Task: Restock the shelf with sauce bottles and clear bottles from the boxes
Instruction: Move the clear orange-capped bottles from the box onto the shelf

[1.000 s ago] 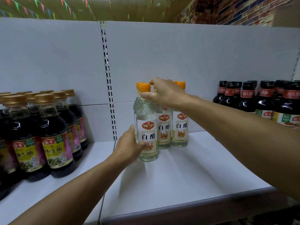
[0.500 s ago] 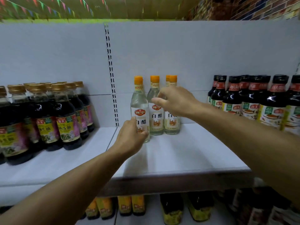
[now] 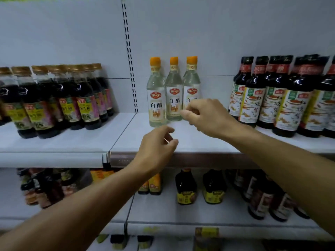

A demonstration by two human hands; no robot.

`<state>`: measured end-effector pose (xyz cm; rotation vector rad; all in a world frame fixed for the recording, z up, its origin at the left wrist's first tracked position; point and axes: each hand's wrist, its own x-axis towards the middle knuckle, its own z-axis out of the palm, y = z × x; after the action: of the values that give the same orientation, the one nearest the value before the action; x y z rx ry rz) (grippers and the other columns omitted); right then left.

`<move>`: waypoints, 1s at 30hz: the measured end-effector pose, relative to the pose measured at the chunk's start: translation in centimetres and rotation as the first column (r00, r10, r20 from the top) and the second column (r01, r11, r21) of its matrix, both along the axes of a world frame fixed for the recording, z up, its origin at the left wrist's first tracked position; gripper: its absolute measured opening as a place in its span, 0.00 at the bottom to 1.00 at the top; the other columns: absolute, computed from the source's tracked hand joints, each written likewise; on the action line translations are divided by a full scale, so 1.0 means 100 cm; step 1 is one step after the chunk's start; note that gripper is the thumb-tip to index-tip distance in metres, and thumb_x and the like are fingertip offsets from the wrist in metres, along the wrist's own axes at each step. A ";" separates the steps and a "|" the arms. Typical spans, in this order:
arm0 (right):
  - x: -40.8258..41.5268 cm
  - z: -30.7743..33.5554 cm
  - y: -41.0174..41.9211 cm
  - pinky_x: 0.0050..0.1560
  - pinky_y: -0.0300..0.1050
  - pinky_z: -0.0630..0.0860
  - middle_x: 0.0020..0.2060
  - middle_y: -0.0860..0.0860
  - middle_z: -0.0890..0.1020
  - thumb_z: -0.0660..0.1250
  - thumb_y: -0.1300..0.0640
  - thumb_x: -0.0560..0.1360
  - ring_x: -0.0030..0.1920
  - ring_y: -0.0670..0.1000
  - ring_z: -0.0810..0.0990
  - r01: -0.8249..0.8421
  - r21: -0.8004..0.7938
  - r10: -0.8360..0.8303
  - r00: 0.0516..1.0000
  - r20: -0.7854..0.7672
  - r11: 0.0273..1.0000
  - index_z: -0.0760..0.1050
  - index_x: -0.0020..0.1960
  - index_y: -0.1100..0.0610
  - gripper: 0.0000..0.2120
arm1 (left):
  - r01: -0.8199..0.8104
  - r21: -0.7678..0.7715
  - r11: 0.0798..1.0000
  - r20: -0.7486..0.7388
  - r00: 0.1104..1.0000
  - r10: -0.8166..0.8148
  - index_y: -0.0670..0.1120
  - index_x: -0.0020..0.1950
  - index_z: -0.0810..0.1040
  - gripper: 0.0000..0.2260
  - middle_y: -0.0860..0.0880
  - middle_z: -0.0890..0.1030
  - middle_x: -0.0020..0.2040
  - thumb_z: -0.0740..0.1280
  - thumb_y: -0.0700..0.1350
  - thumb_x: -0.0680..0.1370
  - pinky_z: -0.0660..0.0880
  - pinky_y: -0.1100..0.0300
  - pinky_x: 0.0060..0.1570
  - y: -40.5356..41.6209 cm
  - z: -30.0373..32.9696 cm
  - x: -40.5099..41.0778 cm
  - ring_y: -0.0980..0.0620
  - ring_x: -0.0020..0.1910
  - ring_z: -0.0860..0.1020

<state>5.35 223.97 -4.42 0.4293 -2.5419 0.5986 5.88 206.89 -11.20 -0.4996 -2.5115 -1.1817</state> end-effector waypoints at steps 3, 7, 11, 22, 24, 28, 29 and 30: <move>0.022 -0.017 0.001 0.41 0.55 0.79 0.32 0.45 0.78 0.65 0.49 0.78 0.35 0.50 0.78 0.007 -0.030 -0.006 1.000 0.023 1.000 0.76 0.38 0.53 0.12 | 0.034 0.006 0.999 0.027 0.999 -0.034 0.53 0.58 0.78 0.09 0.57 0.80 0.44 0.68 0.49 0.78 0.73 0.68 0.41 -0.002 -0.011 0.015 0.60 0.43 0.78; 0.043 -0.044 -0.006 0.43 0.53 0.76 0.34 0.46 0.79 0.66 0.51 0.77 0.37 0.50 0.77 0.032 -0.048 -0.029 0.997 0.074 0.998 0.76 0.37 0.52 0.11 | 0.092 0.004 0.996 0.072 0.993 -0.092 0.52 0.52 0.79 0.04 0.56 0.80 0.44 0.69 0.48 0.78 0.74 0.67 0.43 -0.011 -0.032 0.028 0.60 0.44 0.78; 0.059 -0.077 -0.019 0.39 0.50 0.77 0.31 0.45 0.78 0.66 0.50 0.78 0.33 0.45 0.77 0.074 -0.121 -0.053 0.985 0.163 0.990 0.76 0.38 0.51 0.10 | 0.158 -0.003 0.987 0.154 0.976 -0.156 0.53 0.53 0.80 0.05 0.57 0.81 0.45 0.69 0.49 0.78 0.75 0.68 0.42 -0.027 -0.063 0.040 0.63 0.44 0.78; 0.102 -0.203 -0.038 0.36 0.51 0.75 0.32 0.50 0.78 0.65 0.53 0.78 0.34 0.48 0.77 0.199 -0.180 -0.118 0.918 0.379 0.963 0.77 0.38 0.57 0.12 | 0.269 0.018 0.963 0.432 0.866 -0.250 0.54 0.55 0.78 0.06 0.54 0.80 0.43 0.67 0.50 0.79 0.76 0.63 0.34 -0.044 -0.178 0.066 0.59 0.39 0.79; 0.110 -0.230 -0.036 0.38 0.53 0.76 0.33 0.52 0.79 0.65 0.53 0.78 0.36 0.51 0.77 0.218 -0.170 -0.129 0.897 0.422 0.961 0.76 0.38 0.58 0.13 | 0.275 0.019 0.961 0.461 0.851 -0.252 0.54 0.54 0.78 0.04 0.53 0.80 0.41 0.67 0.49 0.79 0.75 0.61 0.31 -0.042 -0.199 0.071 0.55 0.37 0.79; 0.121 -0.277 -0.028 0.35 0.50 0.71 0.31 0.53 0.76 0.65 0.54 0.79 0.33 0.51 0.74 0.244 -0.178 -0.128 0.859 0.495 0.953 0.74 0.37 0.60 0.14 | 0.282 0.007 0.959 0.554 0.798 -0.238 0.50 0.54 0.78 0.04 0.51 0.80 0.42 0.67 0.46 0.80 0.80 0.50 0.43 -0.037 -0.238 0.077 0.51 0.42 0.80; 0.122 -0.288 -0.026 0.36 0.50 0.71 0.30 0.53 0.76 0.65 0.55 0.79 0.32 0.52 0.74 0.251 -0.182 -0.127 0.850 0.512 0.951 0.73 0.36 0.60 0.15 | 0.279 0.004 0.960 0.577 0.783 -0.230 0.48 0.55 0.79 0.05 0.50 0.80 0.43 0.67 0.45 0.80 0.80 0.49 0.46 -0.036 -0.249 0.079 0.50 0.43 0.80; 0.124 -0.299 -0.024 0.36 0.50 0.70 0.30 0.54 0.75 0.65 0.55 0.79 0.33 0.53 0.74 0.256 -0.183 -0.125 0.840 0.527 0.949 0.72 0.35 0.61 0.16 | 0.270 -0.002 0.963 0.591 0.777 -0.217 0.47 0.56 0.79 0.06 0.49 0.81 0.43 0.67 0.45 0.79 0.80 0.50 0.46 -0.034 -0.260 0.080 0.49 0.43 0.80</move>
<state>17.71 221.55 -34.32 -0.0991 -2.8975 1.0522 13.91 203.49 -37.21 -0.5630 -3.1092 -1.5178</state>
